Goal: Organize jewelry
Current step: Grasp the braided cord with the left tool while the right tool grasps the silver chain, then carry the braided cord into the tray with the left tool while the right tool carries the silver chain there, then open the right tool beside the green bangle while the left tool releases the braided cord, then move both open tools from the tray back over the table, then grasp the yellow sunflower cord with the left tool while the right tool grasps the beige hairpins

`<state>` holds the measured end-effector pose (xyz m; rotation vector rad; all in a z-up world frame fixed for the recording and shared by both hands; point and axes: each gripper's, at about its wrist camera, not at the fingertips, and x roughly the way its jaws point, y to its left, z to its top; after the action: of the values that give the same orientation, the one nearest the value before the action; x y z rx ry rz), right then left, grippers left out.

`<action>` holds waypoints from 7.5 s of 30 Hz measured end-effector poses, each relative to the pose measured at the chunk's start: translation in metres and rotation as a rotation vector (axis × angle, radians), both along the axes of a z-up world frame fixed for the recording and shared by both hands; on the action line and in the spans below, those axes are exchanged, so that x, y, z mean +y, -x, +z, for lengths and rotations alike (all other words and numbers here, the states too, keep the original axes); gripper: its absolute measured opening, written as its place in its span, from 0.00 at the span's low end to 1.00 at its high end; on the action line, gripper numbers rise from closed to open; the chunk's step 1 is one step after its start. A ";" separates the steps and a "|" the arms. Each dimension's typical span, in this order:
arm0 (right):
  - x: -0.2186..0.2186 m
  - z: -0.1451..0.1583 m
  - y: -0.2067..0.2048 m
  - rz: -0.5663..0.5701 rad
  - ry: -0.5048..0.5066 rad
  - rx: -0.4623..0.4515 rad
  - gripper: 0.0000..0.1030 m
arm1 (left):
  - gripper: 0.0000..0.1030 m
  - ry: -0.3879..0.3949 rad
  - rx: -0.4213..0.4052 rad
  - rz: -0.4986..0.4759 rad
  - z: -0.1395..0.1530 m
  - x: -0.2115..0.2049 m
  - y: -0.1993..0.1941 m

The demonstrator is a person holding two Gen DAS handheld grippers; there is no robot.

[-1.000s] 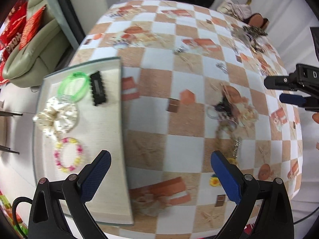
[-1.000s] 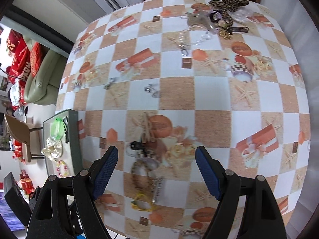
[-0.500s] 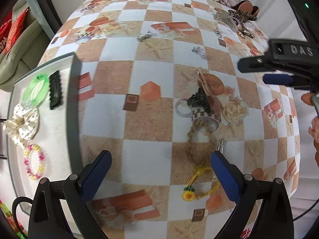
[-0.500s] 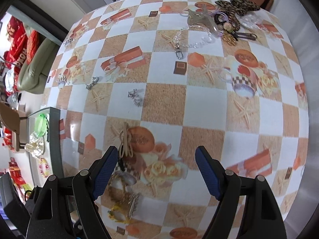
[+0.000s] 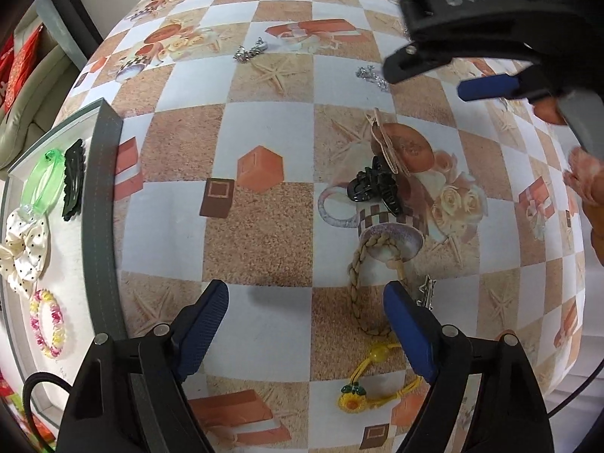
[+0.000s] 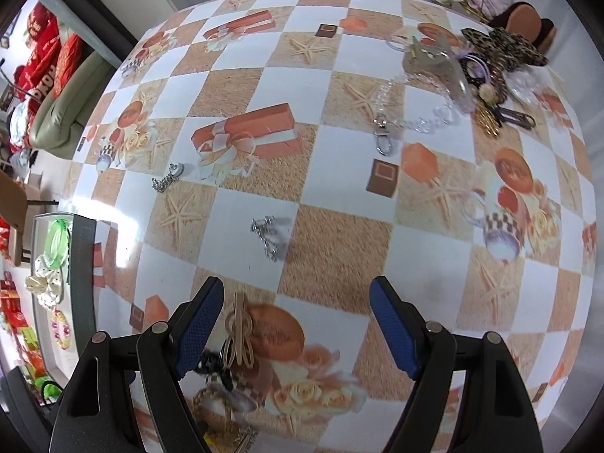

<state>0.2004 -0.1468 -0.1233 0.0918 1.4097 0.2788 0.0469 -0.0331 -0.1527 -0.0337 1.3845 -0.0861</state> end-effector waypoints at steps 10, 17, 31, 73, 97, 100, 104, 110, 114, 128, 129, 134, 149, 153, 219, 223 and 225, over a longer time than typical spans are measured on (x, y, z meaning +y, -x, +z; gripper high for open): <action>0.015 -0.020 -0.014 0.046 0.057 -0.012 0.69 | 0.73 -0.070 -0.006 -0.035 -0.011 -0.029 -0.011; 0.034 -0.020 -0.015 0.103 0.146 -0.071 0.50 | 0.52 -0.077 -0.025 -0.045 -0.010 -0.046 -0.014; 0.024 -0.011 -0.007 0.031 0.067 -0.036 0.15 | 0.11 0.131 0.006 -0.010 0.001 -0.024 -0.027; 0.047 0.098 0.094 -0.033 -0.119 -0.028 0.15 | 0.11 0.186 -0.129 0.127 0.091 0.115 0.065; 0.238 0.131 0.079 0.254 -0.214 -0.063 0.15 | 0.11 0.126 -0.146 0.447 0.071 0.265 0.113; 0.257 0.124 0.071 0.273 -0.216 -0.051 0.15 | 0.11 0.112 -0.140 0.480 0.064 0.277 0.116; 0.280 0.107 0.062 0.297 -0.199 -0.032 0.15 | 0.11 0.101 -0.119 0.518 0.051 0.291 0.123; 0.304 0.077 0.051 0.307 -0.183 -0.002 0.15 | 0.11 0.078 -0.078 0.534 0.030 0.297 0.127; 0.319 0.061 0.045 0.319 -0.173 0.000 0.15 | 0.11 0.055 -0.063 0.524 0.019 0.293 0.127; 0.338 0.020 0.030 0.304 -0.123 0.041 0.16 | 0.11 -0.038 -0.041 0.495 0.011 0.284 0.122; 0.339 0.019 0.030 0.304 -0.119 0.041 0.16 | 0.11 -0.046 -0.041 0.494 0.012 0.284 0.122; 0.341 0.015 0.029 0.311 -0.119 0.054 0.31 | 0.11 -0.068 -0.036 0.492 0.014 0.281 0.121; 0.299 0.054 0.049 0.277 -0.192 0.015 0.43 | 0.11 -0.089 -0.036 0.453 0.019 0.268 0.115; 0.275 0.061 0.063 0.249 -0.210 0.026 0.43 | 0.12 -0.101 -0.041 0.440 0.024 0.264 0.113; -0.016 -0.009 0.122 -0.157 -0.168 0.279 0.52 | 1.00 -0.007 0.031 -0.024 0.018 0.015 0.064; -0.019 -0.015 0.120 -0.198 -0.178 0.280 0.50 | 1.00 0.003 0.028 -0.027 0.015 0.010 0.065; -0.021 -0.012 0.111 -0.207 -0.183 0.248 0.50 | 0.96 0.006 0.028 -0.029 0.012 0.008 0.064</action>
<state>0.0889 -0.1676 -0.1349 0.4328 1.6039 0.2297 -0.0173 -0.0254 -0.1411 -0.0200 1.4130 -0.1144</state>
